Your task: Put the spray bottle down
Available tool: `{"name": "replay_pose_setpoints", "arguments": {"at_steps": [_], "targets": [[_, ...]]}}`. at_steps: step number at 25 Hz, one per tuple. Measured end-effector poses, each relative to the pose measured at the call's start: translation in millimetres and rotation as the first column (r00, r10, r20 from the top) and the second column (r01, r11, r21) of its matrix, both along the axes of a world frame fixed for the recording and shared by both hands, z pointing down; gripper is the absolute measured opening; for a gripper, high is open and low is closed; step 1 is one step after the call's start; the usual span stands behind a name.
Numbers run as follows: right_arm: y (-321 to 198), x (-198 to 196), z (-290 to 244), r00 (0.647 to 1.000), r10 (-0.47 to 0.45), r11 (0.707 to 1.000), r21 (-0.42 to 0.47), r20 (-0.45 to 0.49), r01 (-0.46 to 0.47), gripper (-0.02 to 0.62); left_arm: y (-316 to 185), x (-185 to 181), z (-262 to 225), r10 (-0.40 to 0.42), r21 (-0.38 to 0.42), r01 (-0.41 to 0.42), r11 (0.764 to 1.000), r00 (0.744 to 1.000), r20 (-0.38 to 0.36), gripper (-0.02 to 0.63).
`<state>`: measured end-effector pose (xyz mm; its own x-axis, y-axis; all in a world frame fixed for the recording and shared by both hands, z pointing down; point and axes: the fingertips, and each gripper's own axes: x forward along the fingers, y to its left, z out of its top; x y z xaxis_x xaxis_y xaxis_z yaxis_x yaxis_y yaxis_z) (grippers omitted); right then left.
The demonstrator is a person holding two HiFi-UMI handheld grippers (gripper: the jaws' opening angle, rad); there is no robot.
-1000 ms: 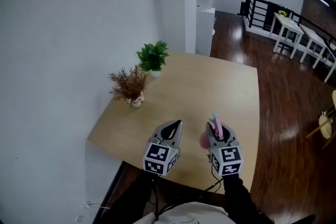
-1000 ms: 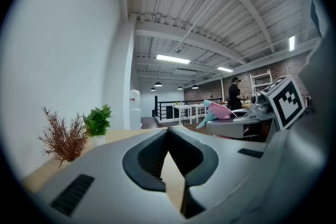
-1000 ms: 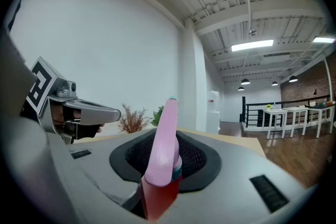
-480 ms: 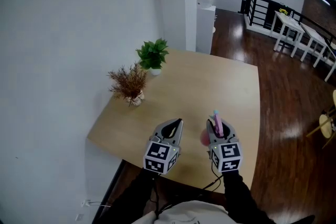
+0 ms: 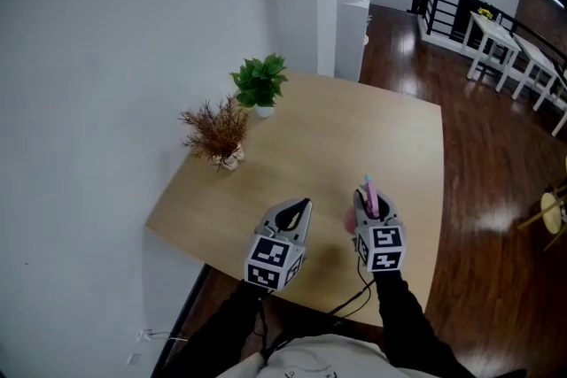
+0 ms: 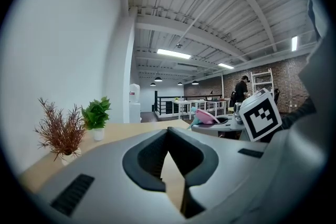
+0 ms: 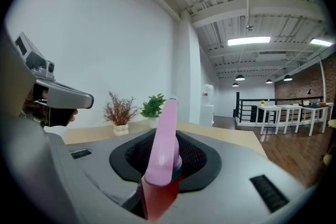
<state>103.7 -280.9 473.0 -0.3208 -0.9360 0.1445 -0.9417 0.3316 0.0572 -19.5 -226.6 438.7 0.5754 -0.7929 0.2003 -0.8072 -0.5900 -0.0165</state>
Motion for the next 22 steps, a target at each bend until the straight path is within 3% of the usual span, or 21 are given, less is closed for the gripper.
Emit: {"name": "replay_pose_setpoints", "arguments": {"at_steps": [22], "targets": [[-74, -1, 77, 0.999, 0.013, 0.997, -0.070, -0.051, -0.017, 0.101, -36, 10, 30, 0.013, -0.062, -0.012, 0.998, 1.000, 0.009, 0.005]]}}
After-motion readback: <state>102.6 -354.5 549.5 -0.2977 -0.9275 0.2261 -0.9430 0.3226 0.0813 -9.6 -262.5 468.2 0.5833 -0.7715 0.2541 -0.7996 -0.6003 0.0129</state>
